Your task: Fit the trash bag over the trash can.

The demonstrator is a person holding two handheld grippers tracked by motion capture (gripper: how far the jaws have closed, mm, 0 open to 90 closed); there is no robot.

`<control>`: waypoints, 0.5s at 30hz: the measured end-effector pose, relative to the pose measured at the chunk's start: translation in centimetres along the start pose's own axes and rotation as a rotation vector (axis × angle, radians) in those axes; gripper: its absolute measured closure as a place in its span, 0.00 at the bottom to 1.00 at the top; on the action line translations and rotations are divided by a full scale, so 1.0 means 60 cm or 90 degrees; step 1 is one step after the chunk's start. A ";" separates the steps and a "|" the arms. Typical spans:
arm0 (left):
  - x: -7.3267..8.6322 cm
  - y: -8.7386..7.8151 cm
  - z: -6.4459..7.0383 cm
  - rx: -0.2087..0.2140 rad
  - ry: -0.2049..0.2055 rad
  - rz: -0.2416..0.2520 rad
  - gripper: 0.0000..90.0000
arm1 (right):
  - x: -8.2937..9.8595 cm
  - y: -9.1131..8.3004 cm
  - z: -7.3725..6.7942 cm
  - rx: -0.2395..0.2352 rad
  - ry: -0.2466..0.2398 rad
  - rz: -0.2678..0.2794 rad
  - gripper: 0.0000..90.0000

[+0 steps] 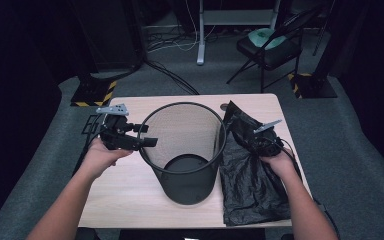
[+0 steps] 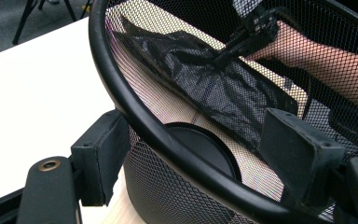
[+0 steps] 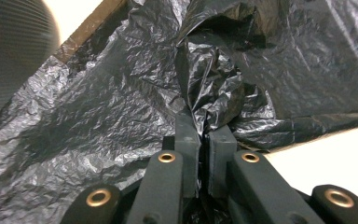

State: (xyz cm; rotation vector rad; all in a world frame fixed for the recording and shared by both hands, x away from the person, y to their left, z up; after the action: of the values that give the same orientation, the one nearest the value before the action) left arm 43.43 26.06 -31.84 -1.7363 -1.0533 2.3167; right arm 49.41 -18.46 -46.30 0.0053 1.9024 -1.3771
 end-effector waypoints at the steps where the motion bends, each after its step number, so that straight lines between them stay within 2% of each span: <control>1: 0.000 0.000 0.001 0.001 -0.001 0.001 0.27 | -0.003 -0.007 -0.002 -0.007 -0.007 -0.002 0.94; 9: -0.005 0.006 0.010 -0.001 0.013 -0.012 0.27 | -0.022 -0.052 -0.016 -0.064 -0.033 0.007 0.94; 15: -0.006 0.012 0.018 0.000 0.018 -0.010 0.26 | -0.032 -0.078 -0.026 -0.073 -0.070 -0.002 0.94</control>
State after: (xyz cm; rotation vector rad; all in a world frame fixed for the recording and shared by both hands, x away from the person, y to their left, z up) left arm 42.87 24.85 -31.77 -1.7488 -1.0585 2.2763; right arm 47.90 -18.34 -41.21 -0.1281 1.8867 -1.2421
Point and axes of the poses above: each handheld gripper's, and its own axes: y roughly forward along the jaws, x roughly out of its underside, z roughly to its right, the point moved 2 cm from there along y, roughly forward along the jaws, and after that the axes turned 6 degrees about y, right-handed, at the moved point
